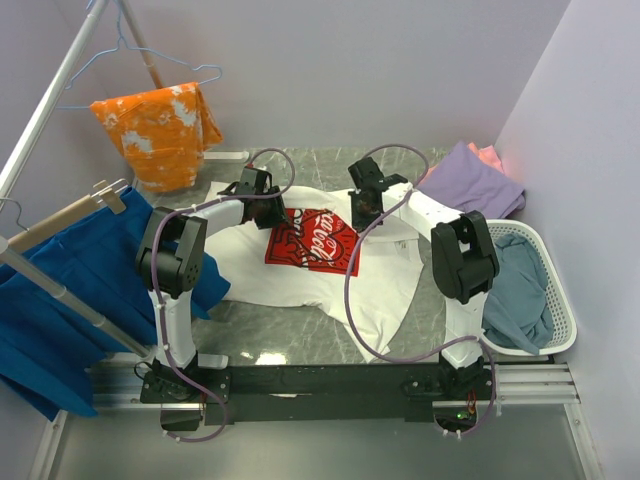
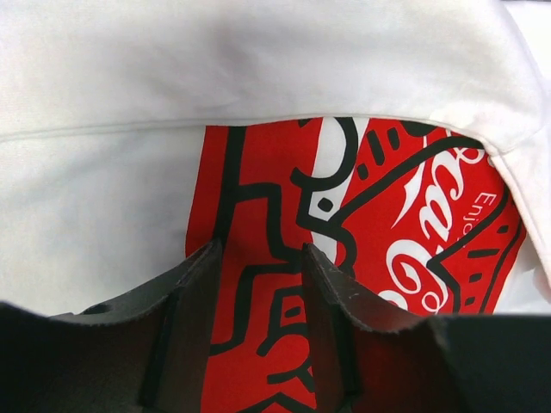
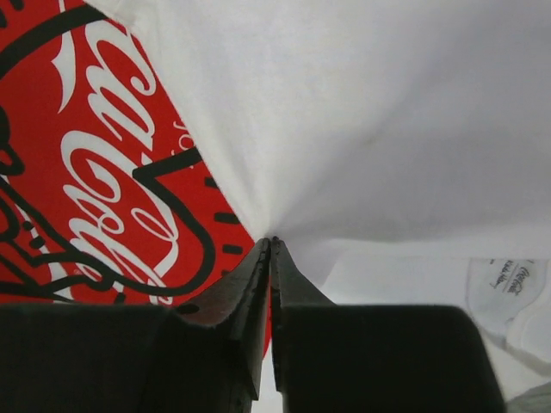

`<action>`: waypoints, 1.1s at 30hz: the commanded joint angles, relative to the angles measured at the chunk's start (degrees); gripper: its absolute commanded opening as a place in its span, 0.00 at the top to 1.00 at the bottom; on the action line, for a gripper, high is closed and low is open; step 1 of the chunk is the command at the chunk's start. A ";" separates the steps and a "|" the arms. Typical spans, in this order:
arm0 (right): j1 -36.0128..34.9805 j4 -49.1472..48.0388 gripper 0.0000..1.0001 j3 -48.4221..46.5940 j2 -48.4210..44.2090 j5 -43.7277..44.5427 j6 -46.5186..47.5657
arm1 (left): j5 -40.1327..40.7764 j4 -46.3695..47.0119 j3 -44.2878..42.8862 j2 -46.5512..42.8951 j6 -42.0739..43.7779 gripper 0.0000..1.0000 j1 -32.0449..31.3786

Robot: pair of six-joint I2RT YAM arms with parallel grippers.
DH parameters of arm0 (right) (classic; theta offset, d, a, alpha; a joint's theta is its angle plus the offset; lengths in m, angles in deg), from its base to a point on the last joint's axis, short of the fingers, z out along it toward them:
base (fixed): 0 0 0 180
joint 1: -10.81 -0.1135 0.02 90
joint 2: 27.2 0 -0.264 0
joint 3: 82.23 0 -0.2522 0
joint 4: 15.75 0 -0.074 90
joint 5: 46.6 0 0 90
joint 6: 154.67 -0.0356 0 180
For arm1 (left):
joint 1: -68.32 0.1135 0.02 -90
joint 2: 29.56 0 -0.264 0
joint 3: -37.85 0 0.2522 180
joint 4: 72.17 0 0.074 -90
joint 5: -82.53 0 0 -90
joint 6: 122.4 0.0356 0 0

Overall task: Fold and stack the t-shirts
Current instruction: Fold the flattened tshirt in 1/3 of the way

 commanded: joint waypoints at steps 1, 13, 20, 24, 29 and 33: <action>-0.50 1.83 0.67 0.32 -1.06 -1.91 -0.25 | -0.87 0.31 -1.45 0.58 1.18 0.52 -0.05; 6.44 -2.30 0.52 -3.72 -0.99 6.10 -2.00 | 7.92 2.06 2.85 -8.29 1.53 0.44 6.36; 12.68 -3.79 0.54 -14.26 8.51 -1.72 -3.59 | 4.84 3.91 -1.61 -3.75 2.05 0.44 14.45; 15.14 -1.17 0.54 -20.85 14.84 -5.60 -3.50 | 3.70 2.69 -7.66 1.62 1.88 0.46 16.82; 17.60 2.18 0.53 -25.17 20.82 -9.98 -4.03 | 2.56 -4.52 -14.71 9.26 3.46 0.48 19.11; 19.28 7.53 0.52 -30.88 24.86 -11.22 -4.02 | 1.85 -7.59 -17.09 12.53 3.46 0.48 21.48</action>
